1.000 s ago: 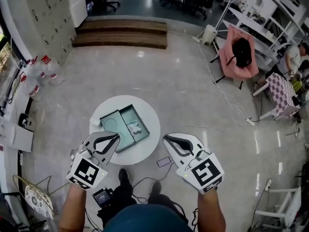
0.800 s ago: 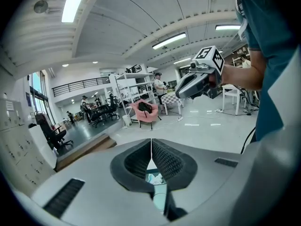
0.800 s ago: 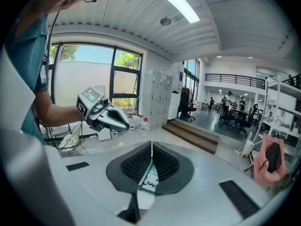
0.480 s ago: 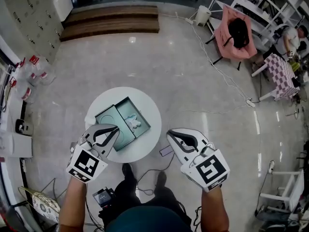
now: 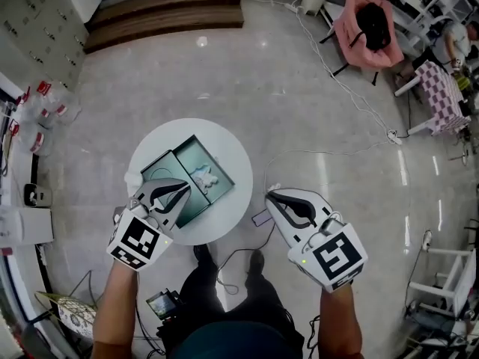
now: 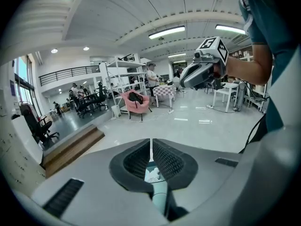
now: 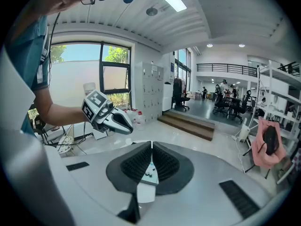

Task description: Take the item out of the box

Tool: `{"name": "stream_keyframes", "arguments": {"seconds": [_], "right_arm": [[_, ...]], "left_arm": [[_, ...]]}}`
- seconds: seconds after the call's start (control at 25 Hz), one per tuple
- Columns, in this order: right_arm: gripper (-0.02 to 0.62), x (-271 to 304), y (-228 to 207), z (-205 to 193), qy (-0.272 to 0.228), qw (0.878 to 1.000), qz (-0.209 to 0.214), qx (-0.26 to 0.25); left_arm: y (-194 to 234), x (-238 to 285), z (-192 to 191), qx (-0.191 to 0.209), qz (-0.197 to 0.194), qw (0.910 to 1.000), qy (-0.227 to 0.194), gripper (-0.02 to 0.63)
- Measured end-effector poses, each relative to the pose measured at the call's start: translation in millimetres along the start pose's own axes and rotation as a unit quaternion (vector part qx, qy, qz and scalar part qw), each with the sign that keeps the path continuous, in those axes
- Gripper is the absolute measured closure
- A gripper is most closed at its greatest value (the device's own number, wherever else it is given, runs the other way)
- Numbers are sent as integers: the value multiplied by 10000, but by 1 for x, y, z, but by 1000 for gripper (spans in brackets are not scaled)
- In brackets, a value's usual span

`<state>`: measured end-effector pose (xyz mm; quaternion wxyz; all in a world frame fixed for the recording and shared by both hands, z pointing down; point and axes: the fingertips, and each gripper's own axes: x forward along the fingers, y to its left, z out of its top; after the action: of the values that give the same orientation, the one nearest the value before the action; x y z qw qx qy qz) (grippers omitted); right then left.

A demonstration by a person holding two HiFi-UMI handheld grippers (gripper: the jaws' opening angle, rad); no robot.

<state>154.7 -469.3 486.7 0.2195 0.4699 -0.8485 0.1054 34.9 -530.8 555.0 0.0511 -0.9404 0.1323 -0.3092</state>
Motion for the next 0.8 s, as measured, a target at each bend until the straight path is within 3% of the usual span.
{"name": "stream_keyframes", "arguments": {"seconds": [0.8], "right_arm": [[555, 53, -49, -127, 370, 9983, 13, 440]], "left_arm": [[-1, 158, -129, -149, -546, 9938, 956, 581]]}}
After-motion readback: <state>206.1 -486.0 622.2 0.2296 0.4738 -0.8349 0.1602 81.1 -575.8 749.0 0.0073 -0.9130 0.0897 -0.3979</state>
